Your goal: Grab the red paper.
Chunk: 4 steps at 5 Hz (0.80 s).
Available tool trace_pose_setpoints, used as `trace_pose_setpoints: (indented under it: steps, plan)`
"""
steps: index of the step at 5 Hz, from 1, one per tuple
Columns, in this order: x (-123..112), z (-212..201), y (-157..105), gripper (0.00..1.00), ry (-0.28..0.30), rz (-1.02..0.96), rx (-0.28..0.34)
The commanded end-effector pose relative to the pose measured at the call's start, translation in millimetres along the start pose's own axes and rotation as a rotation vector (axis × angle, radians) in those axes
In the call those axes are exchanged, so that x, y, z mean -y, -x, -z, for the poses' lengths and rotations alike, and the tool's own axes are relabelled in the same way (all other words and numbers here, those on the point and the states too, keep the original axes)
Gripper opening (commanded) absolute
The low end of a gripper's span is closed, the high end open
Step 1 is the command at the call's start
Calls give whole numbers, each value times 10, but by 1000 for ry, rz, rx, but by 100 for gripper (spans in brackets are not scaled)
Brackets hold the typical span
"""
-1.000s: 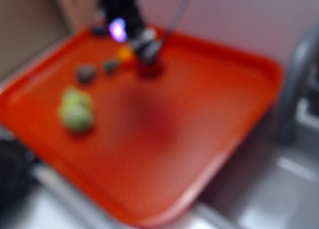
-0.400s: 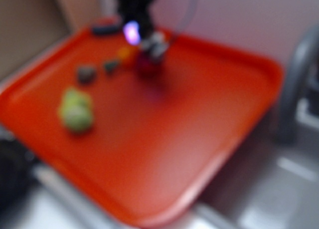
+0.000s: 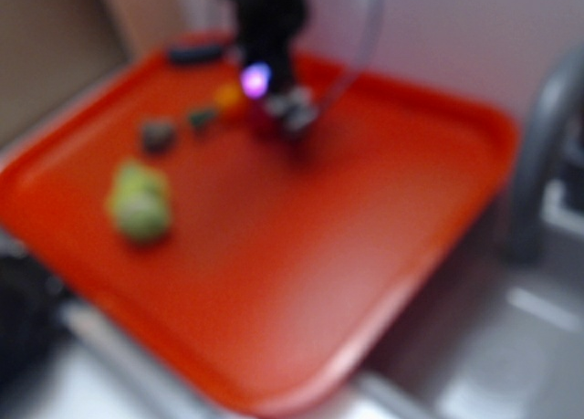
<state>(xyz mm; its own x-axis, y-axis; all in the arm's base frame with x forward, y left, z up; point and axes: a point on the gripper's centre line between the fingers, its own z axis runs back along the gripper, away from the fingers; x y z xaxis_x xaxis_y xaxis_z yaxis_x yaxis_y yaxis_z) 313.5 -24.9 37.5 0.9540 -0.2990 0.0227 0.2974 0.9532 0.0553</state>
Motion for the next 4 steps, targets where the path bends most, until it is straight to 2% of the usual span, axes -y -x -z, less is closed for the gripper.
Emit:
trace_pose_setpoints:
  steps: [1,2,3,4]
  plan:
    - [-36,33,-106,49,-77,8,-18]
    - [-10,-31,-66,0,-73,42,15]
    - [9,-263,-8,0,-56,34,-2]
    - [64,-669,109,0,-27,-202,-64]
